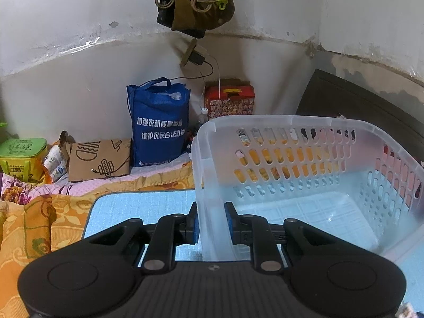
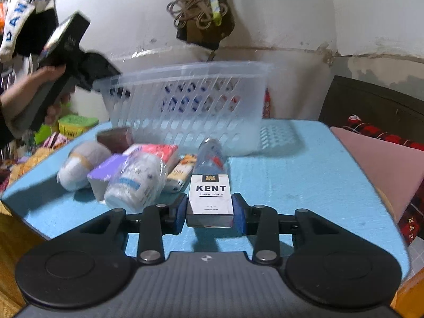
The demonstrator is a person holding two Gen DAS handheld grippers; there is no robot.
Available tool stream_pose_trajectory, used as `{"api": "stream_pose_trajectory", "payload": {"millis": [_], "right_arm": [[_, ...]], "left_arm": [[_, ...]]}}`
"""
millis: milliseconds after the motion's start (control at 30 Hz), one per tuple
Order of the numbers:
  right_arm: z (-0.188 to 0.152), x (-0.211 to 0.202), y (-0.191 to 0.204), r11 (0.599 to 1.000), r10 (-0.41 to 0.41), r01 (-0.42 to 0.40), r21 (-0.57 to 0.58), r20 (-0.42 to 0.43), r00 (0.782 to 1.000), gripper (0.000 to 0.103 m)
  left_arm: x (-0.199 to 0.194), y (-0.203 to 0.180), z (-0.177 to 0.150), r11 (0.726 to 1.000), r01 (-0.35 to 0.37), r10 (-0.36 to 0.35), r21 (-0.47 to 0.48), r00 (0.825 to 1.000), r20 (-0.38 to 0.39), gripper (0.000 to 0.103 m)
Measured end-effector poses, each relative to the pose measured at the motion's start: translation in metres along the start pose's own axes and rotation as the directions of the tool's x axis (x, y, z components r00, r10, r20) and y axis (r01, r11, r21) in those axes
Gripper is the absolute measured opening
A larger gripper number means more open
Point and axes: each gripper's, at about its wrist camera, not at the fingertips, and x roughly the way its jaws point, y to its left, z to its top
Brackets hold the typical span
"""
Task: Organize objects
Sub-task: 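Lift the KENT box into the basket and open the right tool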
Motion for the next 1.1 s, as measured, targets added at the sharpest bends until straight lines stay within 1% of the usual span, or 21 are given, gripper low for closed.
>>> {"api": "stream_pose_trajectory", "payload": {"millis": [133, 233, 300, 367, 467, 533, 600, 633, 733, 800, 933, 1033, 1067, 1100], "right_arm": [[0.015, -0.015, -0.014, 0.999, 0.007, -0.009, 0.036, 0.044, 0.999, 0.04], [0.035, -0.024, -0.021, 0.999, 0.017, -0.022, 0.047, 0.089, 0.996, 0.04], [0.055, -0.027, -0.024, 0.999, 0.025, -0.03, 0.036, 0.122, 0.992, 0.04], [0.079, -0.028, -0.024, 1.0, 0.01, -0.011, 0.009, 0.165, 0.986, 0.04], [0.118, -0.016, -0.021, 1.0, 0.026, -0.023, -0.021, 0.189, 0.982, 0.04], [0.14, 0.002, -0.015, 0.999, 0.036, -0.029, -0.045, 0.171, 0.985, 0.04], [0.162, 0.032, -0.006, 0.997, 0.046, -0.039, -0.063, 0.117, 0.992, 0.04], [0.169, 0.046, -0.001, 0.997, 0.034, -0.026, -0.077, 0.092, 0.995, 0.04], [0.178, 0.093, 0.011, 0.993, -0.015, 0.016, -0.12, 0.011, 1.0, 0.04], [0.176, 0.112, 0.011, 0.994, -0.014, 0.011, -0.112, -0.026, 1.0, 0.04], [0.17, 0.131, 0.005, 0.997, -0.011, 0.006, -0.077, -0.054, 0.998, 0.04], [0.169, 0.132, 0.001, 0.998, -0.009, 0.005, -0.068, -0.059, 0.998, 0.041], [0.167, 0.129, 0.001, 0.998, -0.007, 0.003, -0.068, -0.053, 0.999, 0.042], [0.168, 0.126, 0.001, 0.998, -0.003, 0.0, -0.067, -0.04, 0.999, 0.048]], "left_arm": [[0.0, -0.001, -0.001, 1.0, -0.002, 0.002, -0.001, 1.0, 0.005, 0.022], [-0.001, -0.001, -0.001, 1.0, -0.002, 0.002, -0.001, 1.0, 0.005, 0.022], [-0.001, 0.0, -0.001, 1.0, -0.002, 0.002, -0.002, 1.0, 0.005, 0.022], [-0.001, 0.0, -0.001, 1.0, -0.001, 0.001, -0.004, 1.0, 0.003, 0.022], [-0.001, 0.0, -0.001, 1.0, 0.0, 0.0, -0.007, 1.0, 0.002, 0.022], [-0.001, 0.0, -0.001, 1.0, 0.002, -0.002, -0.011, 1.0, 0.0, 0.022], [-0.001, 0.001, 0.0, 1.0, 0.008, -0.008, -0.021, 1.0, 0.0, 0.022], [-0.002, 0.002, 0.0, 1.0, 0.007, -0.007, -0.022, 1.0, 0.002, 0.022], [-0.002, 0.002, 0.0, 1.0, 0.002, -0.002, -0.019, 1.0, 0.005, 0.022], [-0.001, 0.002, 0.0, 1.0, 0.003, -0.003, -0.018, 1.0, 0.005, 0.022], [0.0, 0.003, 0.0, 1.0, 0.009, -0.009, -0.02, 1.0, 0.004, 0.022], [0.0, 0.005, 0.001, 1.0, 0.011, -0.011, -0.021, 1.0, 0.002, 0.022], [0.0, 0.005, 0.001, 1.0, 0.01, -0.01, -0.021, 1.0, 0.002, 0.022], [0.0, 0.004, 0.001, 1.0, 0.01, -0.01, -0.02, 1.0, 0.002, 0.022]]}}
